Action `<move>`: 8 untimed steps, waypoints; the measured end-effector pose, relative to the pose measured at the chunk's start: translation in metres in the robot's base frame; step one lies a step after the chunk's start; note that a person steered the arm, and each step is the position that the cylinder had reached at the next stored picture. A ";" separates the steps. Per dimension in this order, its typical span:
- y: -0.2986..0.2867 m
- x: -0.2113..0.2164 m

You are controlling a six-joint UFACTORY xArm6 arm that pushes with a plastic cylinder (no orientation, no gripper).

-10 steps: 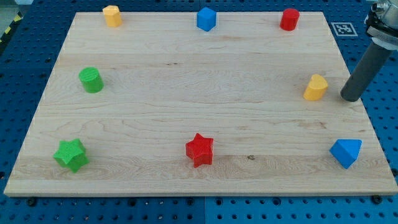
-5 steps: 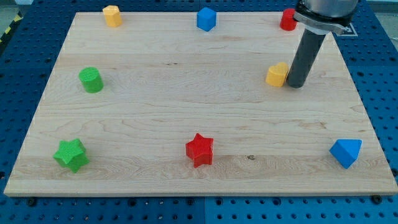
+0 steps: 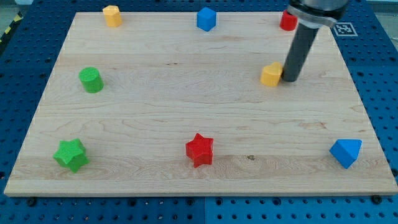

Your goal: Push the yellow heart towards the green circle

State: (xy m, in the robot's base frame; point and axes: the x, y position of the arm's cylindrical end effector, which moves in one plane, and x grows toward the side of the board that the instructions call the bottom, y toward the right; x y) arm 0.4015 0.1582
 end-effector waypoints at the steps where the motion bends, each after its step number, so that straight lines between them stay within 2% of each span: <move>1: -0.030 0.000; 8: -0.203 -0.015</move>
